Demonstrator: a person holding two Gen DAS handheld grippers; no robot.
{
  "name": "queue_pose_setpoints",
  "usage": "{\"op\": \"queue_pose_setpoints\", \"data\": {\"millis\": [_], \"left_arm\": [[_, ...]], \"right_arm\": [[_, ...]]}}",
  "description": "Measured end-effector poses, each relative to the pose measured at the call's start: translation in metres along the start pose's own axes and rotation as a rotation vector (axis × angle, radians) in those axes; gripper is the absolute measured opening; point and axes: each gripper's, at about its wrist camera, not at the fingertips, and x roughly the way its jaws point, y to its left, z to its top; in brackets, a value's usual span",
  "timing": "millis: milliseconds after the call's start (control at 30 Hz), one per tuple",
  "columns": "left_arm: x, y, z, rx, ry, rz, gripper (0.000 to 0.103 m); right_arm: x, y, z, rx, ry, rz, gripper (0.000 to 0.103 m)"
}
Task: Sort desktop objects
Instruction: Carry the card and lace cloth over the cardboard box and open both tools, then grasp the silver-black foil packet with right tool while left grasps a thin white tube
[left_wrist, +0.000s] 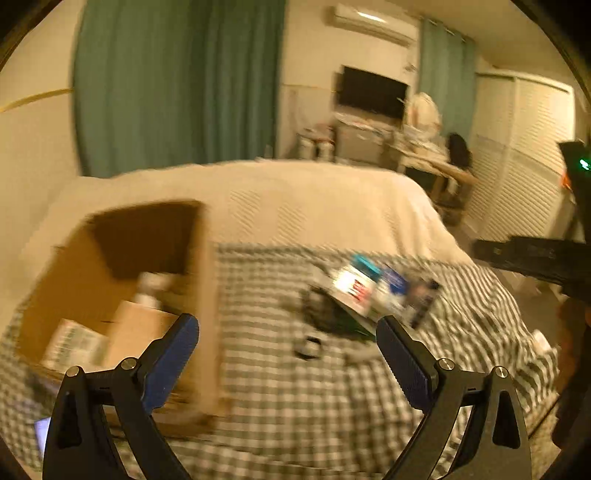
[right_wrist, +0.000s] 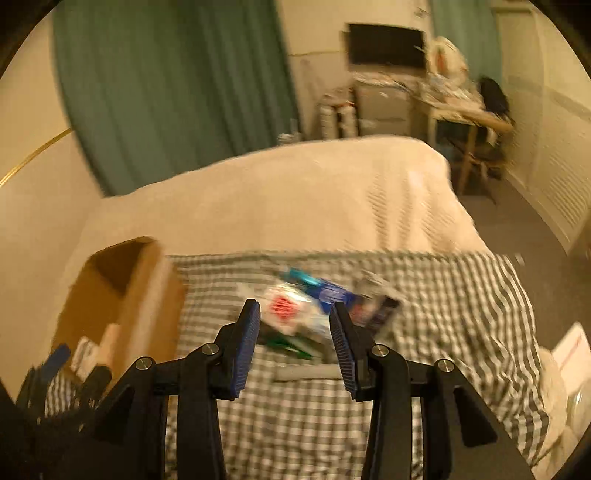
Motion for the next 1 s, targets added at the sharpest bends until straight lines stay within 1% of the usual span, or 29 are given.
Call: {"op": "queue_pose_setpoints", "data": {"millis": [33, 133, 233, 333, 433, 500, 567, 600, 633, 700, 767, 833, 900, 933, 967, 1000], "left_arm": [[0.014, -0.012, -0.005, 0.013, 0.025, -0.025, 0.099], [0.047, -0.033, -0.019, 0.04, 0.056, -0.077, 0.099], [0.09, -0.053, -0.031, 0.112, 0.097, -0.129, 0.099], [0.124, -0.069, -0.042, 0.174, 0.133, -0.133, 0.099], [0.144, -0.078, -0.053, 0.215, 0.145, -0.171, 0.099], [0.153, -0.084, -0.058, 0.243, 0.146, -0.183, 0.099], [0.16, -0.088, -0.061, 0.265, 0.163, -0.203, 0.099], [0.162, -0.09, -0.062, 0.277, 0.167, -0.211, 0.099], [0.163, -0.093, -0.064, 0.291, 0.164, -0.233, 0.099], [0.164, -0.096, -0.064, 0.304, 0.161, -0.269, 0.088], [0.17, -0.1, -0.065, 0.321, 0.187, -0.286, 0.066], [0.178, -0.104, -0.067, 0.333, 0.226, -0.302, 0.049], [0.181, -0.104, -0.069, 0.334, 0.231, -0.309, 0.048], [0.179, -0.103, -0.069, 0.327, 0.229, -0.322, 0.044], [0.178, -0.103, -0.069, 0.324, 0.226, -0.323, 0.036], [0.176, -0.102, -0.069, 0.321, 0.227, -0.321, 0.033]], "right_arm": [[0.007, -0.015, -0.002, 0.027, 0.014, -0.017, 0.039], [0.026, -0.046, -0.007, 0.062, 0.051, -0.061, 0.039], [0.047, -0.066, -0.013, 0.089, 0.093, -0.074, 0.039], [0.061, -0.078, -0.018, 0.103, 0.113, -0.075, 0.039], [0.078, -0.084, -0.023, 0.086, 0.131, -0.088, 0.039], [0.088, -0.09, -0.025, 0.096, 0.143, -0.088, 0.039], [0.102, -0.099, -0.027, 0.15, 0.163, -0.064, 0.049], [0.106, -0.105, -0.027, 0.187, 0.162, -0.039, 0.057], [0.11, -0.11, -0.028, 0.214, 0.156, -0.023, 0.061], [0.119, -0.114, -0.028, 0.232, 0.157, -0.021, 0.061], [0.13, -0.113, -0.025, 0.227, 0.166, -0.015, 0.062], [0.141, -0.111, -0.025, 0.211, 0.168, -0.017, 0.062], [0.152, -0.109, -0.027, 0.203, 0.188, -0.005, 0.062], [0.16, -0.108, -0.029, 0.208, 0.209, 0.012, 0.062], [0.165, -0.108, -0.031, 0.222, 0.225, 0.03, 0.063], [0.167, -0.108, -0.033, 0.244, 0.232, 0.045, 0.063]]}}
